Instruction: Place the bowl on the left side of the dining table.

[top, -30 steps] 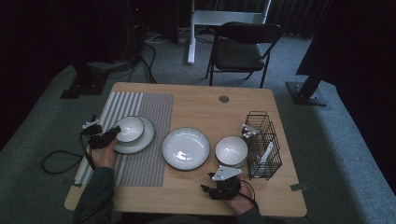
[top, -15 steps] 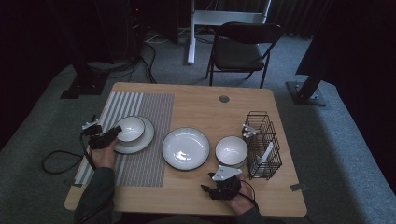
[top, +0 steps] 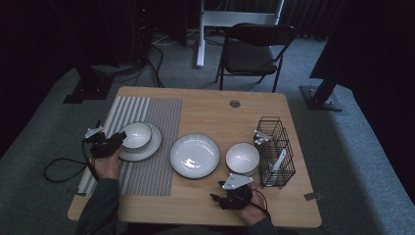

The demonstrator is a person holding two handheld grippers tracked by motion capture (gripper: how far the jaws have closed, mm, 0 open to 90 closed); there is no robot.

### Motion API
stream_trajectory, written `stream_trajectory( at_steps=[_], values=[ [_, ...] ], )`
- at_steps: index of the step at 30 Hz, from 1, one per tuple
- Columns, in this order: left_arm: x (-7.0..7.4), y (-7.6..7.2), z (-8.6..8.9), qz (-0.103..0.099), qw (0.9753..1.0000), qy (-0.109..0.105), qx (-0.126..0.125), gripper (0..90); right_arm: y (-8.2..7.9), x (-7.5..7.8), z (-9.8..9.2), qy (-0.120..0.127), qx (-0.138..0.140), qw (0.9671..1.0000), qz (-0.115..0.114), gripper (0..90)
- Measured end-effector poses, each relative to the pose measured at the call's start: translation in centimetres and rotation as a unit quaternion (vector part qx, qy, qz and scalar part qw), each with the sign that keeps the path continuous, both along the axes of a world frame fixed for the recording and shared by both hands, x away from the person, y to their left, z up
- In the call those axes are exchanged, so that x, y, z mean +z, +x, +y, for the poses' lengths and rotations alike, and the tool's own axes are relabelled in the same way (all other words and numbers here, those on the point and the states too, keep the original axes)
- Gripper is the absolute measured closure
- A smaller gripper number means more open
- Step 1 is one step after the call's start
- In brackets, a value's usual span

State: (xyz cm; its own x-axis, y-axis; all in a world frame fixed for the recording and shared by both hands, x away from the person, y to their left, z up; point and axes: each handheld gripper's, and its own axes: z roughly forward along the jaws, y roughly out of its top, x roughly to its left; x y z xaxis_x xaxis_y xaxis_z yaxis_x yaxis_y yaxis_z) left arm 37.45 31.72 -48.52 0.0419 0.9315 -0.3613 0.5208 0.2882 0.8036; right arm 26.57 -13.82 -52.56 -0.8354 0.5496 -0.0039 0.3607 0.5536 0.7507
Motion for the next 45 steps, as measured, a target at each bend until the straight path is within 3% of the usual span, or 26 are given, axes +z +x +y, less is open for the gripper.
stream_trajectory(
  at_steps=[7, 21, 28, 35, 45],
  values=[
    [0.7, -1.4, -0.2, -0.016, 0.9998, 0.011, 0.002, 65.3, 0.0, 0.0, 0.0, 0.0, 0.0, 1.0, 0.0, 43.6],
    [1.4, -3.9, 0.0, -0.04, 0.9992, 0.003, -0.002, 64.1, 0.0, 0.0, 0.0, 0.0, 0.0, 1.0, 0.0, 43.5],
    [1.0, -5.1, -0.3, -0.04, 0.9991, 0.008, -0.007, 62.5, 0.0, 0.0, 0.0, 0.0, 0.0, 1.0, 0.0, 43.1],
    [0.4, -5.2, -0.3, -0.033, 0.9994, 0.012, -0.004, 61.7, 0.0, 0.0, 0.0, -0.001, 0.001, 1.0, -0.001, 42.7],
    [0.8, -5.7, -1.0, -0.041, 0.9986, 0.029, -0.017, 61.6, 0.0, 0.0, 0.0, 0.0, 0.001, 1.0, 0.0, 42.7]
  ],
)
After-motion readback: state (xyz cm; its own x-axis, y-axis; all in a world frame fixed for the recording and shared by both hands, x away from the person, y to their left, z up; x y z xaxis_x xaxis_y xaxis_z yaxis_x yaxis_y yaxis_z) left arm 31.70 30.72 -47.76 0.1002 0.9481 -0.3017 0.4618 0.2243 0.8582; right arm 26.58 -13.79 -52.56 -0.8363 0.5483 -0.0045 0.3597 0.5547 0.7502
